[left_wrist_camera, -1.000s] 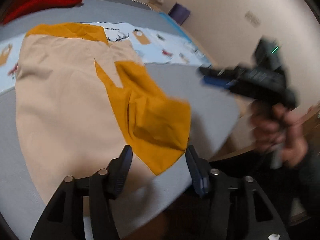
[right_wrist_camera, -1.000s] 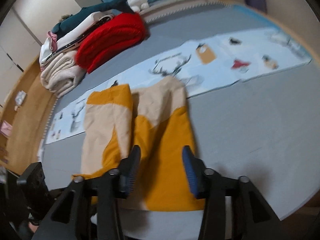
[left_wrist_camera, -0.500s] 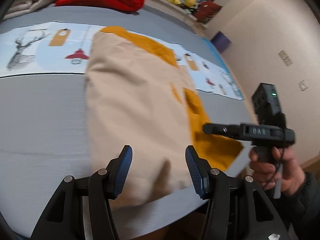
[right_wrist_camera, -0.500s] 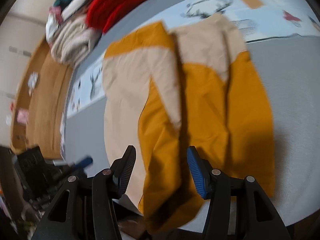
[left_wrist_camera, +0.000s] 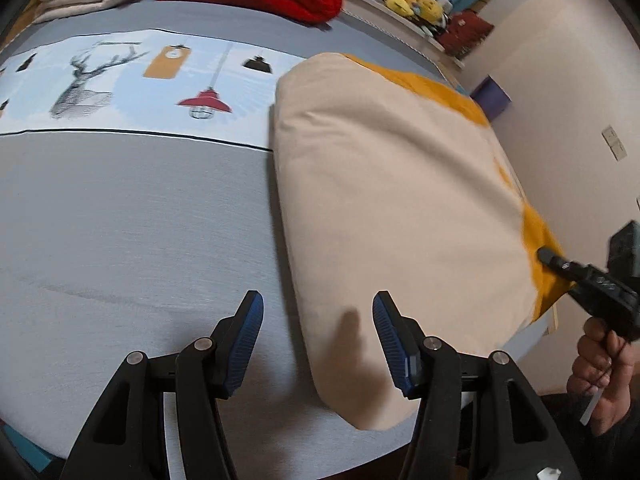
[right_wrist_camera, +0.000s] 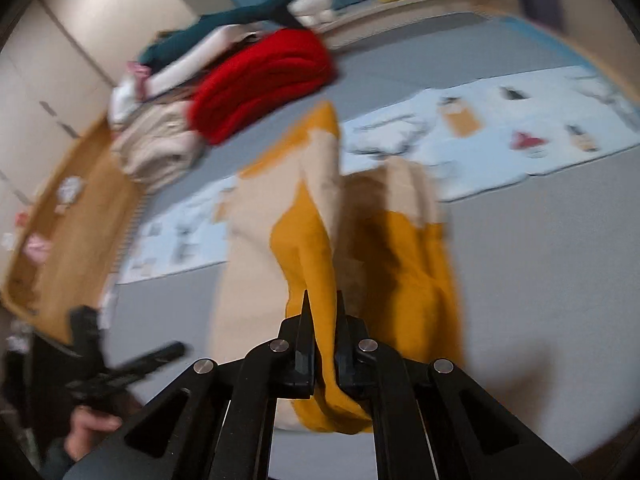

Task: Fold large clothes

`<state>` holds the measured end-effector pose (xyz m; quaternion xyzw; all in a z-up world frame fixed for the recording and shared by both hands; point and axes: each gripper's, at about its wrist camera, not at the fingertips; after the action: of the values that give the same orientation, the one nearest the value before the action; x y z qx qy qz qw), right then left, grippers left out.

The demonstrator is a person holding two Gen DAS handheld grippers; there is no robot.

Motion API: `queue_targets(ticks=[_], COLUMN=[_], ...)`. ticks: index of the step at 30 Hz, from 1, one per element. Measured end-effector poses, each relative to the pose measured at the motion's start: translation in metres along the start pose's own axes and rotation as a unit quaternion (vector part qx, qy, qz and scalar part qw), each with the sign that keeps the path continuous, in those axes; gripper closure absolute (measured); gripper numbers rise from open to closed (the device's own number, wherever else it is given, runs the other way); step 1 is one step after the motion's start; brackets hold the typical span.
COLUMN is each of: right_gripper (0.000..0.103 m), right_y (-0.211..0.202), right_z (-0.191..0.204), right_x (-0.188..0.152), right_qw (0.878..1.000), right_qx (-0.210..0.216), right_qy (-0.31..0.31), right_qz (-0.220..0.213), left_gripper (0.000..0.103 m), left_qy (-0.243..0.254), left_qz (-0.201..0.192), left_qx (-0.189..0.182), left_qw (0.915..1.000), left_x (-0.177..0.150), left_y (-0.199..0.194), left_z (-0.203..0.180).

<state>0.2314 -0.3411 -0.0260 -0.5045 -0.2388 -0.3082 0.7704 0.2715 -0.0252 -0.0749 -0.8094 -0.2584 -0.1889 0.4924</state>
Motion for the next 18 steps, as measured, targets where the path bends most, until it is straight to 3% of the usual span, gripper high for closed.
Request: queue_targets(ticks=[4,7,9,11,12,14,18], right_gripper=[0.097,0.097,0.097,0.096,0.096,0.096,0.089], right_y=[0.019,0.029,0.038,0.047,0.053,0.061,0.043], right_z=[-0.035,-0.051,-0.056,-0.057,-0.056,-0.057,-0.045], right_x=[-0.024,-0.036,-0.042,-0.045,-0.049,-0.055,-0.046], right_qw=[0.995,0.991,0.989,0.987,0.985,0.979,0.986], right_qx=[-0.065,-0.086,-0.093,-0.098,-0.102,-0.108,-0.095], right_qy=[0.001,-0.001,0.001,-0.014,-0.024,-0.038,-0.072], right_qz=[0.074,0.101,0.116,0.124,0.138,0.166,0.117], left_gripper=[0.050,0.050,0.046,0.043,0.043,0.044,0.051], left_qy=[0.012,0.024,0.062,0.125,0.139,0.123,0.112], left_qz=[0.022,0.050,0.080,0.116,0.117,0.115,0.109], left_qx=[-0.021,-0.039,-0.016,0.037,0.055,0.048,0.032], left_qw=[0.9994,0.9977,0.9947,0.9847,0.9819,0.9845,0.9872], left_x=[-0.005,-0.014,-0.026,-0.045,-0.049,-0.045,-0.039], left_y=[0.013,0.025,0.038,0.057,0.060,0.057,0.044], left_z=[-0.013,-0.021,-0.027,-0.031,-0.030,-0.027,-0.026])
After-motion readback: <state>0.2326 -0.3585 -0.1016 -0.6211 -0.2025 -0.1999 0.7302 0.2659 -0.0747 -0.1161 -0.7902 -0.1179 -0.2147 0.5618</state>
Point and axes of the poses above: each gripper's, at about its wrist camera, not at the fingertips, and y roughly the way its jaws point, z to its left, x to its top, and after that the axes turned 13 degrees about -z, right-handed
